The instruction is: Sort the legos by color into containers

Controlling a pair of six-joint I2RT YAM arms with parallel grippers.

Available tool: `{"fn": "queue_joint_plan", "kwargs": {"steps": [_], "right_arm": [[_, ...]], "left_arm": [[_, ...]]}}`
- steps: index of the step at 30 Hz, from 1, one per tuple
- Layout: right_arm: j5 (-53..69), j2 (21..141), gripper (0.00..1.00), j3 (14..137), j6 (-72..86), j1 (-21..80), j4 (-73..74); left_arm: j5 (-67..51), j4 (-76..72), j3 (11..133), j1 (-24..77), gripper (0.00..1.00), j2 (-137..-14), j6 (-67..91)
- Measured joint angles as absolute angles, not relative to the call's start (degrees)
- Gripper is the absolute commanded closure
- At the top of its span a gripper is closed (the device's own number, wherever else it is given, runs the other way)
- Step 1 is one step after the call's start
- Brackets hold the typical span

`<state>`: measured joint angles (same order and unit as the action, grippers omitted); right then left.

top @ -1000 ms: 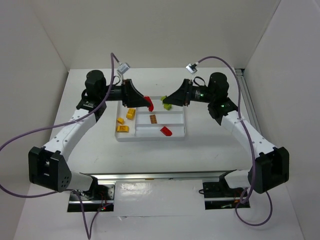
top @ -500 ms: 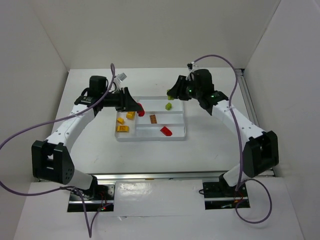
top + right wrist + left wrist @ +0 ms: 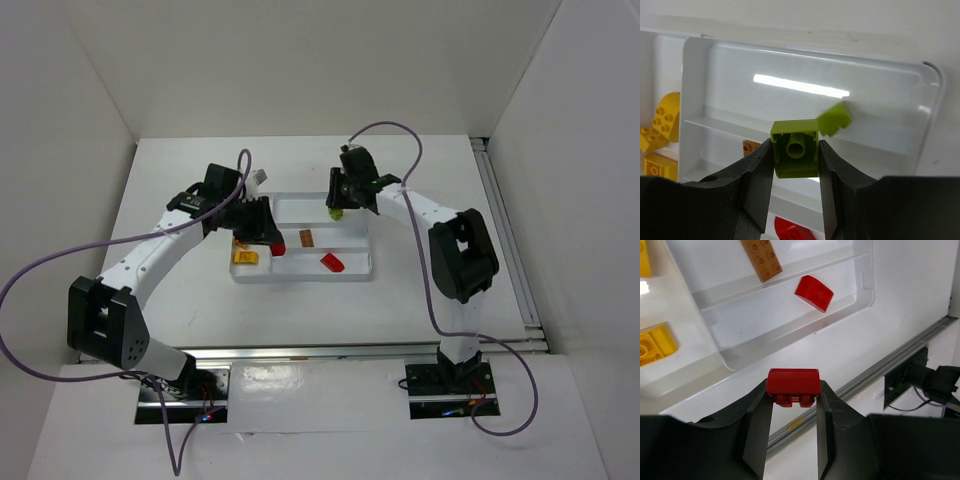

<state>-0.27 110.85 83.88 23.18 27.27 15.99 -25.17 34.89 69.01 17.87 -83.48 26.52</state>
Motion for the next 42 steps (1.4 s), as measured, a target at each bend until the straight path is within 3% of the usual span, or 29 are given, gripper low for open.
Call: {"fn": "queue_joint_plan", "kwargs": {"steps": [4,7,10,17,27,29,30,33,34,42], "right_arm": [[-0.99,115.72,0.75,89.10,22.15,29.56,16.12],[-1.15,119.13,0.26,92.88,21.82,30.41,16.64],[-1.45,121.69,0.01,96.12,21.32,30.50,17.45],[-3.90,118.06,0.04,92.44,22.24,30.06,18.00],[-10.07,89.84,0.04,74.13,23.99,25.23,18.17],[-10.63,86.11,0.03,71.64,24.05,24.18,18.61],[-10.85,84.71,0.03,70.61,24.08,23.64,19.05],[-11.44,82.67,0.01,68.40,24.08,22.24,20.86],[-11.62,82.32,0.01,67.68,24.05,21.76,21.50],[-16.56,81.80,0.00,66.48,25.08,18.48,26.02]], "left_arm": [[-22.90,35.73,69.01,17.87,1.00,-83.13,25.82],[-22.39,36.10,69.01,18.00,1.00,-83.13,25.69],[-22.22,36.12,69.01,18.57,1.00,-83.61,25.67],[-20.40,36.49,69.56,21.47,1.00,-89.89,25.67],[-16.80,34.72,78.37,27.35,1.00,-103.88,26.68],[-16.60,34.30,79.40,27.64,0.84,-105.43,27.16],[-16.51,34.35,80.03,27.77,0.55,-106.24,27.27],[-15.35,34.48,81.52,28.40,0.22,-107.96,27.29],[-14.81,34.59,81.67,28.71,0.00,-108.12,27.29],[-10.68,38.98,82.70,31.79,0.00,-106.37,27.38]]}}
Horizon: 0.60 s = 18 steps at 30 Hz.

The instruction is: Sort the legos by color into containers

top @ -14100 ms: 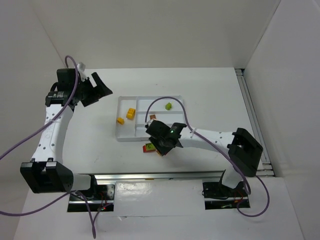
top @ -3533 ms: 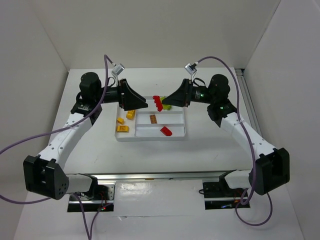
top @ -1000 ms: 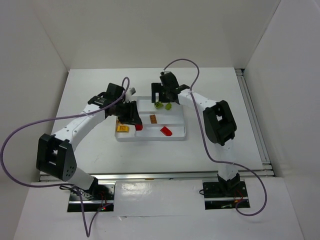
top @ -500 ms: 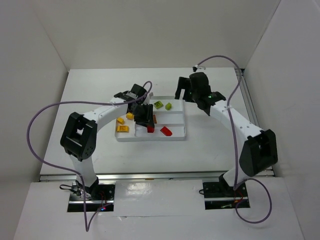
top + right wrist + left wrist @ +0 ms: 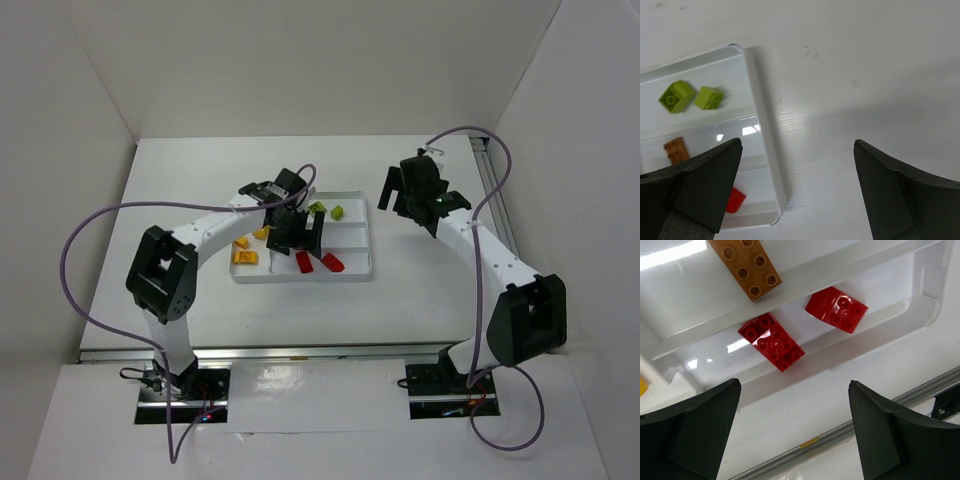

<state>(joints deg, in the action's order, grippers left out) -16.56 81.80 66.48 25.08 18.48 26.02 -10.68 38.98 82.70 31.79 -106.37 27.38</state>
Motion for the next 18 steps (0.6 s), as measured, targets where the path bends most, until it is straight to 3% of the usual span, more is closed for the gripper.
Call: {"fn": "queue_joint_plan", "kwargs": {"steps": [9,14,18], "right_arm": [[-34.26,83.99,0.00,72.34,30.35,17.43,35.62],[-37.08,83.64,0.00,71.88,31.59,15.79,37.50],[-36.64,80.27,0.00,68.20,32.12,15.05,37.15]], "left_arm": [[1.76,42.41,89.76,31.29,0.00,-86.87,26.15],[8.99,41.91,90.30,29.08,0.00,-74.48,23.92],[12.62,41.54,90.26,27.94,0.00,-71.24,22.72]]}}
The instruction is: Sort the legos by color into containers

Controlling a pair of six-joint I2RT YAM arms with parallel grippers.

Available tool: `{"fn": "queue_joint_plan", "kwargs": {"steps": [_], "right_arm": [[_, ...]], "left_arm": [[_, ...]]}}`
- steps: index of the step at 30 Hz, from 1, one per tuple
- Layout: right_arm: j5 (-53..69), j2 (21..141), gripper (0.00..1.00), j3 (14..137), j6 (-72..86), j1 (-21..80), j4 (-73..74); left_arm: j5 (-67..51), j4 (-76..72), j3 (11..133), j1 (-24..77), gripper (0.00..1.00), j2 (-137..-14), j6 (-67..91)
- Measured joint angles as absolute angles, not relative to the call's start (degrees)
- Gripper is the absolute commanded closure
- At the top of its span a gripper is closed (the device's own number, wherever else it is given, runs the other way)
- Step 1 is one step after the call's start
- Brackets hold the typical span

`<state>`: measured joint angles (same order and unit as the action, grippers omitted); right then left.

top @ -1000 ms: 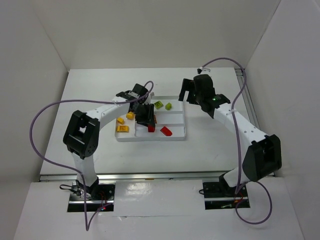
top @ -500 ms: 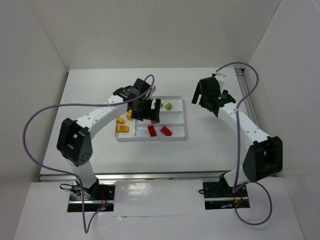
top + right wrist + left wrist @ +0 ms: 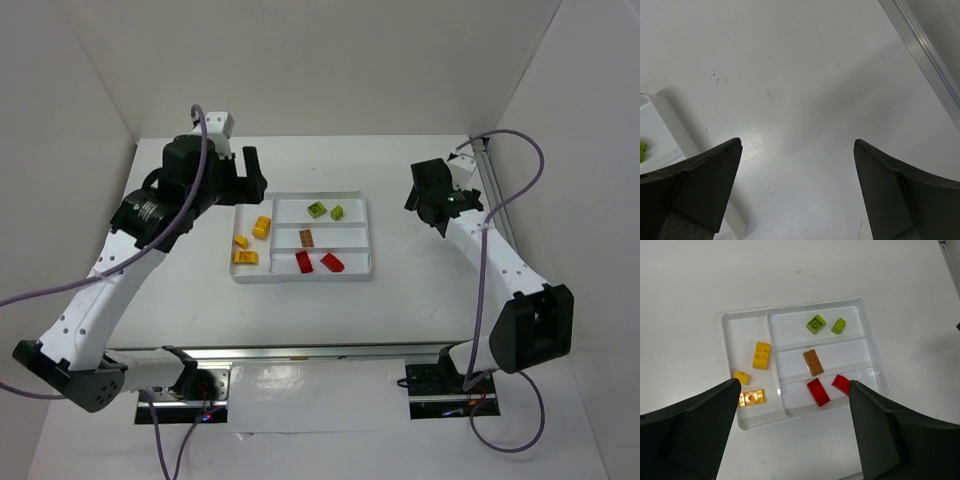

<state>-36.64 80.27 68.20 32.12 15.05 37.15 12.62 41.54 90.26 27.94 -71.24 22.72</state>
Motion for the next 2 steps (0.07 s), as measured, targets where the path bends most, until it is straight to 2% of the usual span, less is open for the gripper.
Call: {"fn": "queue_joint_plan", "kwargs": {"steps": [2], "right_arm": [[-35.97,77.89,0.00,66.26,32.10,14.76,37.12]], "left_arm": [[13.76,41.47,89.54,27.94,0.00,-70.78,22.35]]}}
